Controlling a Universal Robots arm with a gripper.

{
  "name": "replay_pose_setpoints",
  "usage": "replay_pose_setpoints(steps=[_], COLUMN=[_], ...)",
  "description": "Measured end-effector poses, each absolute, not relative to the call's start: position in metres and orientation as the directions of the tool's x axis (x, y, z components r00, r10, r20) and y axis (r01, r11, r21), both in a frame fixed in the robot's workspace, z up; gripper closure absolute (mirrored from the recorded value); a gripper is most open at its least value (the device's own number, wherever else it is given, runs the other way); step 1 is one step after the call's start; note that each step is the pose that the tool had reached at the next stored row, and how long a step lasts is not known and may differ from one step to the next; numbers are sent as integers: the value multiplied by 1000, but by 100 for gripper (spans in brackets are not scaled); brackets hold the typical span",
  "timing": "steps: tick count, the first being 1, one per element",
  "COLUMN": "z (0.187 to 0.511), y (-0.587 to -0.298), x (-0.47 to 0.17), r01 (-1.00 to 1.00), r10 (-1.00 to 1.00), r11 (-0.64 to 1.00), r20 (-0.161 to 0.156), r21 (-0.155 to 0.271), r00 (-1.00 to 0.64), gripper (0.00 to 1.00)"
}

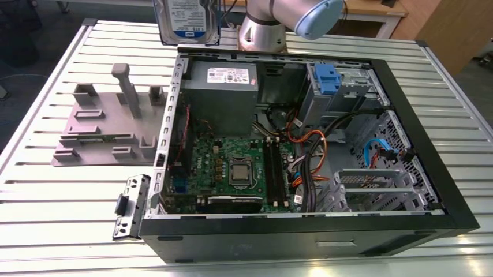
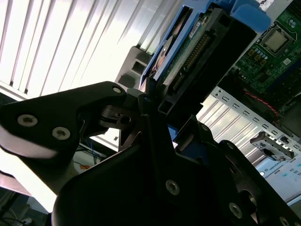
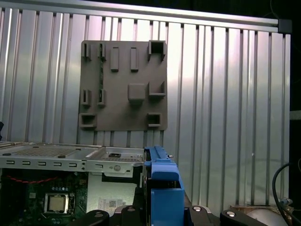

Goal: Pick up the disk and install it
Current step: 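Pick up the disk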

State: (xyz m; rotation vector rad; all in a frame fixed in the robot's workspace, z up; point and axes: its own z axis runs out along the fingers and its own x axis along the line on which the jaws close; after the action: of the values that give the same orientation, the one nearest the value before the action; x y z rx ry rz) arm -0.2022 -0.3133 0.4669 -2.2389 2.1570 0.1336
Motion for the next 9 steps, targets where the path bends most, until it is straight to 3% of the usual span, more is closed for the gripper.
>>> replay_pose_setpoints(steps=[9], z=[467], y=[-315], x=[-202], r01=[-999], r10=[-996], r11=[-39], r20=[-82], r21=[38], r00=[36], gripper=[64])
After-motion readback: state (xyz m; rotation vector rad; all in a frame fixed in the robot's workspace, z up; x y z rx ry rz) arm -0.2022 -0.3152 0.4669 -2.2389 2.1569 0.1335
